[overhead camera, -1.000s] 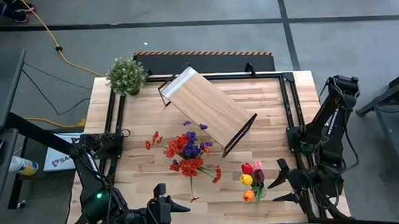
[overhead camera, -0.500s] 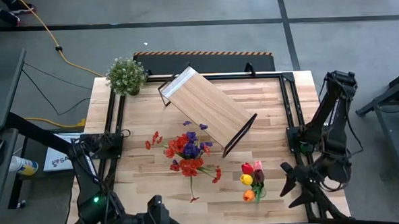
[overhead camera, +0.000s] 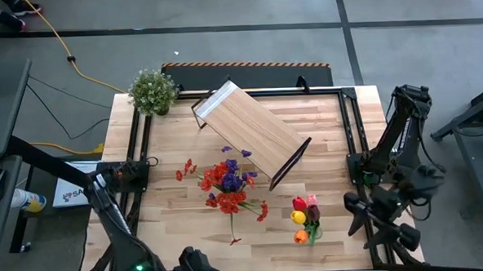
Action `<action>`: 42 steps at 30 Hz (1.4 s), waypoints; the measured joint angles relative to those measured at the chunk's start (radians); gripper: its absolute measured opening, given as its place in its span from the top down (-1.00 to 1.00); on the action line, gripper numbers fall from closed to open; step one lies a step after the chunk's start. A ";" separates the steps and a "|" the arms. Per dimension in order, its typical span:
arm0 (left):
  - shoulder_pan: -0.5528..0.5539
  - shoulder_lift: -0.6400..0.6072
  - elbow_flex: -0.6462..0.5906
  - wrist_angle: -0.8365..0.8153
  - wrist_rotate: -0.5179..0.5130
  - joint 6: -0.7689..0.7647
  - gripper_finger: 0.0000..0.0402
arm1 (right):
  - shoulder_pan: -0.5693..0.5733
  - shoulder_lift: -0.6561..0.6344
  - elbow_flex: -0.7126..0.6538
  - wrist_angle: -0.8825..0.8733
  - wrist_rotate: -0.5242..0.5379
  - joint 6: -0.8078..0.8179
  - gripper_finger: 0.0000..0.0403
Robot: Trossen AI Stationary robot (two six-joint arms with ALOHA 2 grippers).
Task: Pick and place flowers into a vace then onto a shelf
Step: Put the left transparent vase on the shelf
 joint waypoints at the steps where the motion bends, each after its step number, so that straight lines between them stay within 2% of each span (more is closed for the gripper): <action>1: 0.000 0.000 -0.031 0.043 -0.007 -0.010 -0.33 | 0.000 0.000 0.000 0.038 0.000 -0.035 0.00; 8: 0.000 0.000 -0.200 0.314 -0.007 -0.016 -0.33 | 0.000 0.000 0.000 0.217 0.010 -0.230 0.00; 13: 0.000 0.000 -0.238 0.345 -0.007 -0.013 -0.33 | 0.000 0.000 0.000 0.245 0.010 -0.257 0.01; 19: 0.000 0.000 -0.266 0.328 -0.076 -0.013 -0.33 | 0.000 0.000 0.000 0.252 0.010 -0.258 0.00; 30: 0.079 0.000 -0.271 0.046 -0.071 -0.025 -0.33 | 0.000 -0.002 0.000 0.268 0.036 -0.307 0.01; 35: 0.143 0.000 -0.271 -0.038 0.004 -0.013 -0.33 | 0.000 -0.002 0.000 0.356 0.035 -0.413 0.01; 42: 0.191 0.000 -0.271 -0.177 0.197 -0.007 -0.33 | 0.000 -0.002 0.001 0.410 0.003 -0.477 0.01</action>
